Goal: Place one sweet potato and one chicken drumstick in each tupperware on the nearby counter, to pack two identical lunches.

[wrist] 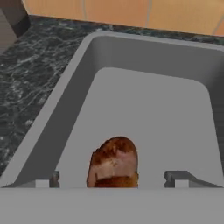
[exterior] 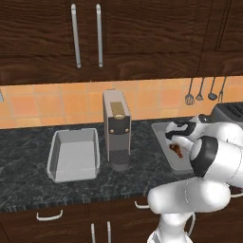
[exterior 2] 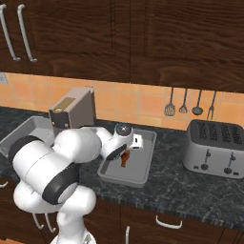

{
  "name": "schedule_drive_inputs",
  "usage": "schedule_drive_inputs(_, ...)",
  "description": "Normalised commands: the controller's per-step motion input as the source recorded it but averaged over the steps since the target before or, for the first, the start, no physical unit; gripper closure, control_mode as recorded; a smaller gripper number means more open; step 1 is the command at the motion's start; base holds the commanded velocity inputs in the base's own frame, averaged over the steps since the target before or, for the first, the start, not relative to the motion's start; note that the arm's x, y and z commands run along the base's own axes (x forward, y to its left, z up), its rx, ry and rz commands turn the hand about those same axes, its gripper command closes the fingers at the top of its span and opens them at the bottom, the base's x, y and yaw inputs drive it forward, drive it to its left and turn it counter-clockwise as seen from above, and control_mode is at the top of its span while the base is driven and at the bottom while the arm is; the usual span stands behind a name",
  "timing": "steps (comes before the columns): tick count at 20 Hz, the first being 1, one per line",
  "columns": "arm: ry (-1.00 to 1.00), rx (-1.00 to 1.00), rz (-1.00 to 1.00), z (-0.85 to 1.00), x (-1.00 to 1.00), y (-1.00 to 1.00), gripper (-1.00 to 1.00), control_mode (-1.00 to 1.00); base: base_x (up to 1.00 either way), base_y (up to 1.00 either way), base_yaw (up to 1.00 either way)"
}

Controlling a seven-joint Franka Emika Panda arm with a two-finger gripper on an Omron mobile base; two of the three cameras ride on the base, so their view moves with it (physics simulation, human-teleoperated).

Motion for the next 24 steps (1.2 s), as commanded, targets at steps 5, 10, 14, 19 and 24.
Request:
schedule_drive_inputs(5,0.0,0.0,-0.06,0.65,-0.67,0.1,-1.0,-1.0,0.0,0.0,0.0)
schedule_drive_inputs(10,-0.08,-0.03,-0.18,0.4,-0.45,0.76,-1.0,-1.0,0.0,0.0,0.0)
schedule_drive_inputs(14,-0.12,0.0,-0.19,0.02,-0.41,0.71,-1.0,-1.0,0.0,0.0,0.0)
schedule_drive_inputs(19,-0.16,-0.03,-0.04,0.03,-0.78,0.22,-1.0,-1.0,0.0,0.0,0.0)
schedule_drive_inputs(24,-0.09,0.0,-0.02,0.06,-0.52,-0.02,-1.0,1.0,-0.15,-0.09,-0.01)
